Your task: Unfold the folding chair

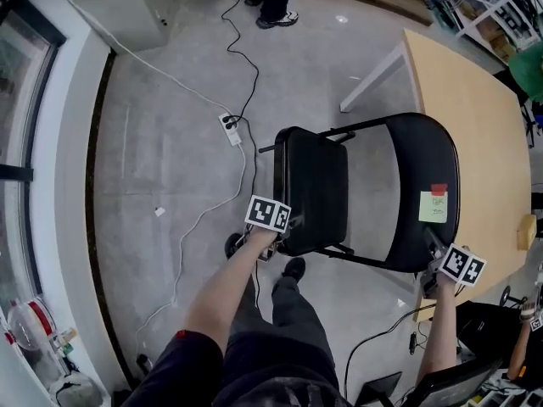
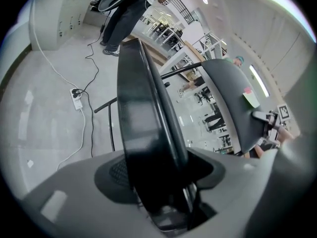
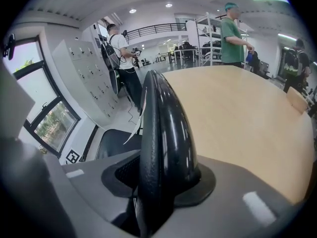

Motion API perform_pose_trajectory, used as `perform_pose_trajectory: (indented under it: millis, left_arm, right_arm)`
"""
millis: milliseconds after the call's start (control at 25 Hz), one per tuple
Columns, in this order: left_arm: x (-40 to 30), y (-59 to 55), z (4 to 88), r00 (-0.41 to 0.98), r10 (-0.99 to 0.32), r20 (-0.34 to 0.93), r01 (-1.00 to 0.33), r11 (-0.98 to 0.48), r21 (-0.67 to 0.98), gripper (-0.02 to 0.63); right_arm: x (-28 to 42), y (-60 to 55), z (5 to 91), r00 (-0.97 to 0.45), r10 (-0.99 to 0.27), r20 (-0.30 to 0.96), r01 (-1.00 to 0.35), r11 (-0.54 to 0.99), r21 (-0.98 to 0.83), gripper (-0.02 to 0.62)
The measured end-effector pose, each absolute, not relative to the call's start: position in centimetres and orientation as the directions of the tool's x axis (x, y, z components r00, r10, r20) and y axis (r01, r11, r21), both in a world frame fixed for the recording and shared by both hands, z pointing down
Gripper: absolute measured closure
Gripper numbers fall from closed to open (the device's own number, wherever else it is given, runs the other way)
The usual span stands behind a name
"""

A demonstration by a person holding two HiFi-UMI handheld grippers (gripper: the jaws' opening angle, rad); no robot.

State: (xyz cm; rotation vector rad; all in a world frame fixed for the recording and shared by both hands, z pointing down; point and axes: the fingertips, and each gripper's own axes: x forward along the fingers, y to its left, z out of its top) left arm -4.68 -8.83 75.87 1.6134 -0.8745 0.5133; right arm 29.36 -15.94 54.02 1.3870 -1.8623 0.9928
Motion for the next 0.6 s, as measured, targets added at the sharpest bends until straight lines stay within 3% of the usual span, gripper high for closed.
perform_pose_trajectory:
  millis: [600]
  left_arm:
    - [-10.9,-7.2,80.7,0.658,-0.281,0.698,-0.723,0.023,0.691,0.31]
  right_arm:
    - [26.4,-15.4,56.8,-0.31,-0.472,0.825,-0.95,0.131,-0.283,0.431]
